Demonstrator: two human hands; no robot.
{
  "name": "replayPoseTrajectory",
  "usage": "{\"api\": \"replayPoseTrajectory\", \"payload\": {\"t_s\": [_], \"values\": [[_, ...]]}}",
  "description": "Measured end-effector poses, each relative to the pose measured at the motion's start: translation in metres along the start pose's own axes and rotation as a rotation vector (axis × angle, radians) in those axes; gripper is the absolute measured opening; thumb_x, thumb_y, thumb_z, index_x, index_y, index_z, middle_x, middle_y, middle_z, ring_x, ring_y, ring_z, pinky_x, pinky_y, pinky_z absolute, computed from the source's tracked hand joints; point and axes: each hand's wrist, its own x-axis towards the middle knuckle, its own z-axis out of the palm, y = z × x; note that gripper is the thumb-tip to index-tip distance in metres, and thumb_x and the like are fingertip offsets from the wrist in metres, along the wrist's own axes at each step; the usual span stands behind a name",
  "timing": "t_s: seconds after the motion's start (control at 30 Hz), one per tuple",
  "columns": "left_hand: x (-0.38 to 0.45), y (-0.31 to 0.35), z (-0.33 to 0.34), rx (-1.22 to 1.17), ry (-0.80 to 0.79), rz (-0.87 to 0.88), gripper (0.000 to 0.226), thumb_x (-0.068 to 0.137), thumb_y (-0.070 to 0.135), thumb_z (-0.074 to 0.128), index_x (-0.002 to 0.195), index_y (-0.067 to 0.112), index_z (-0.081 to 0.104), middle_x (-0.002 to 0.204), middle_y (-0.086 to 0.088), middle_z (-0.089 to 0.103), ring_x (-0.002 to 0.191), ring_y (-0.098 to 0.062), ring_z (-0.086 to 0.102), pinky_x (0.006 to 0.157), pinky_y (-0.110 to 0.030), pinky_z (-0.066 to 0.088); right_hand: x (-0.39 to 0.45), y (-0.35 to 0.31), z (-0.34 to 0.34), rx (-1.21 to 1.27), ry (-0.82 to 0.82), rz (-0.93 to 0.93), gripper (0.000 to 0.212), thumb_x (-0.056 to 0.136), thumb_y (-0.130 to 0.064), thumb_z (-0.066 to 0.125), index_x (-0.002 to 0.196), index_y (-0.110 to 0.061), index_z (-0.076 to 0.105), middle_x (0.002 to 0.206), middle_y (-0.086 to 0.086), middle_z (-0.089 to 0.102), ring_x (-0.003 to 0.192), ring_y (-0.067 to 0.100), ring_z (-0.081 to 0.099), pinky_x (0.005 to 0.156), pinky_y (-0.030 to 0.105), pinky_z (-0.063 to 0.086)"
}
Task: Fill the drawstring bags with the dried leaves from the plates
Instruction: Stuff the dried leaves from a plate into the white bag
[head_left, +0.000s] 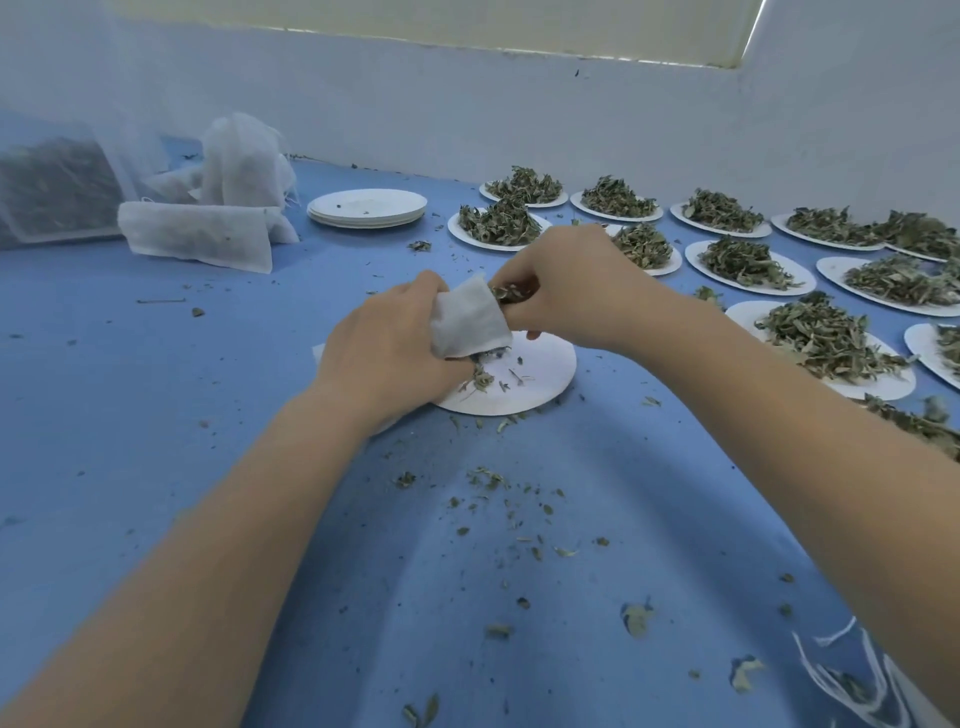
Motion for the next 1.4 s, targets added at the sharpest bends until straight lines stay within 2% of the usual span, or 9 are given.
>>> {"api": "replayPoseTrajectory", "payload": {"t_s": [0.13, 0.27, 0.47, 0.63, 0.8, 0.9, 1.13, 1.27, 1.4], "values": [[0.002, 0.000, -0.001, -0.151, 0.029, -0.053, 0.046, 0.061, 0.043, 0.068, 0.099, 0.026, 0.048, 0.084, 0.006, 0.056, 0.080, -0.019, 0.051, 0.063, -0.033, 0.043, 0.000, -0.001, -0.004, 0.161, -0.010, -0.022, 0.022, 0.081, -0.023, 0.071, 0.104, -0.025, 0.072, 0.086, 0.006, 0.072, 0.075, 0.022, 0.063, 0.065, 0.016, 0.046], [0.003, -0.005, 0.000, -0.250, 0.072, -0.085, 0.036, 0.065, 0.039, 0.072, 0.091, 0.027, 0.050, 0.077, 0.011, 0.055, 0.074, -0.008, 0.052, 0.062, -0.031, 0.044, -0.005, 0.005, -0.014, 0.521, -0.145, -0.021, 0.032, 0.082, -0.008, 0.070, 0.110, -0.022, 0.069, 0.095, -0.012, 0.073, 0.093, 0.002, 0.067, 0.091, 0.022, 0.049], [0.001, -0.006, -0.001, -0.345, 0.111, -0.107, 0.032, 0.064, 0.039, 0.073, 0.088, 0.032, 0.053, 0.074, 0.015, 0.055, 0.069, 0.008, 0.050, 0.052, -0.013, 0.037, -0.002, 0.005, -0.013, 0.887, -0.193, 0.050, 0.021, 0.089, 0.003, 0.056, 0.102, -0.007, 0.069, 0.091, -0.001, 0.073, 0.083, 0.009, 0.070, 0.070, 0.011, 0.052], [-0.002, -0.002, -0.007, -0.288, 0.155, -0.009, 0.032, 0.066, 0.035, 0.073, 0.089, 0.030, 0.053, 0.077, 0.011, 0.058, 0.072, -0.005, 0.053, 0.059, -0.024, 0.042, 0.006, -0.003, -0.003, 0.655, -0.005, 0.003, 0.018, 0.075, -0.003, 0.074, 0.088, -0.015, 0.076, 0.074, -0.003, 0.074, 0.063, 0.005, 0.066, 0.062, 0.012, 0.052], [0.000, 0.005, -0.004, -0.084, 0.094, 0.029, 0.028, 0.072, 0.034, 0.066, 0.089, 0.020, 0.048, 0.082, 0.006, 0.051, 0.081, -0.020, 0.053, 0.066, -0.033, 0.038, 0.012, -0.018, 0.013, 0.370, 0.079, -0.011, 0.022, 0.077, -0.005, 0.062, 0.085, -0.019, 0.077, 0.068, 0.000, 0.068, 0.051, -0.002, 0.046, 0.049, 0.007, 0.037], [-0.002, 0.004, -0.007, -0.146, 0.142, 0.016, 0.033, 0.068, 0.036, 0.070, 0.084, 0.020, 0.047, 0.073, 0.011, 0.047, 0.074, -0.019, 0.050, 0.061, -0.032, 0.035, 0.009, -0.017, 0.010, 0.497, -0.123, -0.082, 0.011, 0.083, -0.017, 0.064, 0.084, -0.018, 0.074, 0.087, 0.008, 0.072, 0.075, 0.008, 0.055, 0.078, 0.029, 0.051], [-0.006, 0.006, -0.014, -0.120, 0.104, 0.092, 0.034, 0.059, 0.042, 0.070, 0.075, 0.030, 0.043, 0.069, 0.012, 0.045, 0.065, -0.015, 0.045, 0.054, -0.027, 0.033, 0.004, -0.008, -0.006, 0.473, -0.449, -0.177, 0.013, 0.090, -0.021, 0.058, 0.081, -0.023, 0.067, 0.061, -0.016, 0.056, 0.056, 0.000, 0.044, 0.053, 0.010, 0.036], [-0.002, -0.005, -0.020, 0.009, 0.126, 0.062, 0.044, 0.067, 0.028, 0.072, 0.105, 0.020, 0.053, 0.082, 0.005, 0.051, 0.078, -0.027, 0.052, 0.062, -0.033, 0.038, 0.009, 0.001, -0.007, 0.609, -0.317, -0.174, 0.021, 0.091, -0.014, 0.059, 0.108, -0.021, 0.069, 0.097, -0.005, 0.072, 0.086, 0.009, 0.066, 0.072, 0.015, 0.051], [0.000, -0.018, -0.028, 0.036, 0.120, -0.049, 0.051, 0.069, 0.024, 0.069, 0.115, 0.023, 0.049, 0.086, 0.002, 0.052, 0.080, -0.023, 0.045, 0.064, -0.030, 0.033, 0.018, 0.011, 0.006, 0.634, -0.009, -0.007, 0.014, 0.087, -0.017, 0.063, 0.098, -0.020, 0.072, 0.089, -0.005, 0.073, 0.077, 0.005, 0.065, 0.070, 0.016, 0.053]]}}
